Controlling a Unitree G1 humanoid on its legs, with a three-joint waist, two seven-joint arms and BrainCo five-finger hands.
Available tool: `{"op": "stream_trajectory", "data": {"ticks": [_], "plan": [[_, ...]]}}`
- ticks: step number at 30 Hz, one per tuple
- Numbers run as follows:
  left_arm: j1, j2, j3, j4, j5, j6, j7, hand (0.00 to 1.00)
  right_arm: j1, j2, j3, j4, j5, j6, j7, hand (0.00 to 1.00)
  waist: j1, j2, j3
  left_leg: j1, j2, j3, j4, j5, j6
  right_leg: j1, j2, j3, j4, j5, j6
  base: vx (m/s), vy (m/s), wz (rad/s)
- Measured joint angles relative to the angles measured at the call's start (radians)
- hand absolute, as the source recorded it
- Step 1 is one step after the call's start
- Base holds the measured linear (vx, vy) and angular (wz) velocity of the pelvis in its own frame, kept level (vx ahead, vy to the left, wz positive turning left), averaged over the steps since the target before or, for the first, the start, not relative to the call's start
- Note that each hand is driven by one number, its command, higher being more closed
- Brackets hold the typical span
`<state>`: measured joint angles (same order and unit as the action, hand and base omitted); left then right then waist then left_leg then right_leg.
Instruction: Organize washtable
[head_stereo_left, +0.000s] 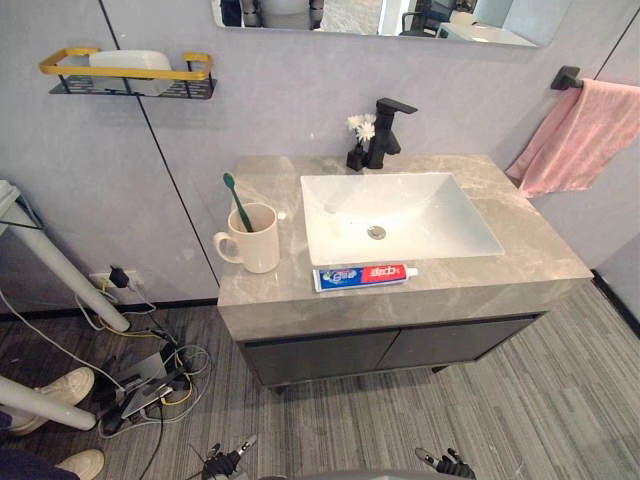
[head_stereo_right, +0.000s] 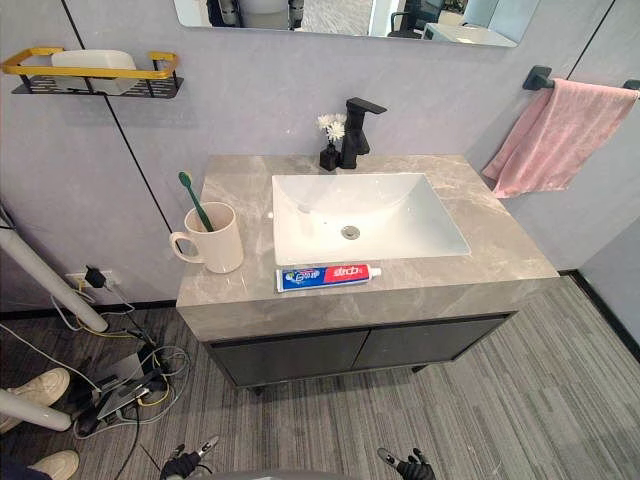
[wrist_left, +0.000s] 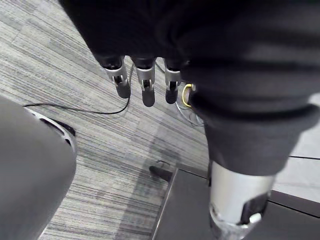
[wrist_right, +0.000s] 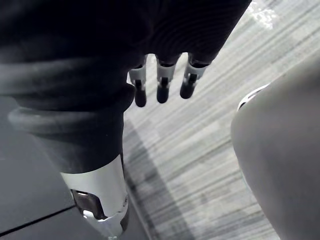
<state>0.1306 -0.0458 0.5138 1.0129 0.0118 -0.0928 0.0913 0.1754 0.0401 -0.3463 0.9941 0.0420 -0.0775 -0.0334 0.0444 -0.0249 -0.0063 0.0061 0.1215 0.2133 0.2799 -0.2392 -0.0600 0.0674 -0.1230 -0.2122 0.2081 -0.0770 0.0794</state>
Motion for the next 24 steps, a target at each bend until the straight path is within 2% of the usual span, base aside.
{"op": "stream_trajectory", "data": {"ticks": [4, 11, 13, 20, 21, 24], "plan": [[0.004, -0.013, -0.009, -0.001, 0.000, -0.004, 0.002, 0.00, -0.003, 0.000, -0.002, -0.001, -0.012, 0.007, -0.003, 0.00, 0.000, 0.001, 0.000, 0.013, -0.007, 0.001, -0.044, 0.017, 0.022, 0.003, 0.001, -0.005, -0.016, 0.002, 0.001, 0.00, 0.015, 0.04], [0.011, -0.006, -0.121, -0.001, -0.001, -0.029, -0.028, 0.00, -0.003, -0.008, -0.040, 0.010, -0.003, 0.005, 0.015, 0.00, 0.001, 0.011, -0.002, 0.046, -0.034, -0.025, -0.178, 0.110, 0.024, 0.025, 0.000, -0.008, -0.081, 0.036, 0.007, -0.01, -0.002, 0.15], [0.011, -0.002, -0.132, -0.001, -0.001, -0.029, -0.037, 0.00, -0.004, -0.009, -0.041, 0.013, -0.003, 0.005, 0.016, 0.00, 0.001, 0.012, -0.001, 0.047, -0.035, -0.027, -0.182, 0.111, 0.024, 0.031, 0.001, -0.008, -0.094, 0.036, 0.007, -0.02, -0.003, 0.01], [0.011, 0.020, -0.198, 0.004, -0.003, -0.041, -0.050, 0.00, -0.019, -0.011, -0.061, 0.043, 0.001, -0.006, 0.017, 0.00, -0.001, -0.001, 0.017, 0.076, -0.058, -0.048, -0.268, 0.165, 0.034, 0.032, -0.002, -0.004, -0.110, 0.036, 0.006, -0.08, -0.008, 0.03], [0.000, 0.077, -0.198, 0.036, -0.019, -0.049, -0.055, 0.00, -0.004, -0.059, -0.060, 0.148, 0.006, 0.006, 0.018, 0.00, -0.030, -0.031, 0.051, 0.113, -0.161, -0.075, -0.383, 0.242, 0.061, 0.068, -0.051, 0.078, -0.208, -0.011, 0.036, 0.00, 0.000, 0.00], [0.000, 0.077, -0.198, 0.036, -0.019, -0.049, -0.055, 0.00, -0.004, -0.059, -0.060, 0.148, 0.006, 0.006, 0.018, 0.00, -0.030, -0.031, 0.051, 0.113, -0.161, -0.075, -0.383, 0.242, 0.061, 0.068, -0.051, 0.078, -0.208, -0.011, 0.036, 0.00, 0.000, 0.00]]}}
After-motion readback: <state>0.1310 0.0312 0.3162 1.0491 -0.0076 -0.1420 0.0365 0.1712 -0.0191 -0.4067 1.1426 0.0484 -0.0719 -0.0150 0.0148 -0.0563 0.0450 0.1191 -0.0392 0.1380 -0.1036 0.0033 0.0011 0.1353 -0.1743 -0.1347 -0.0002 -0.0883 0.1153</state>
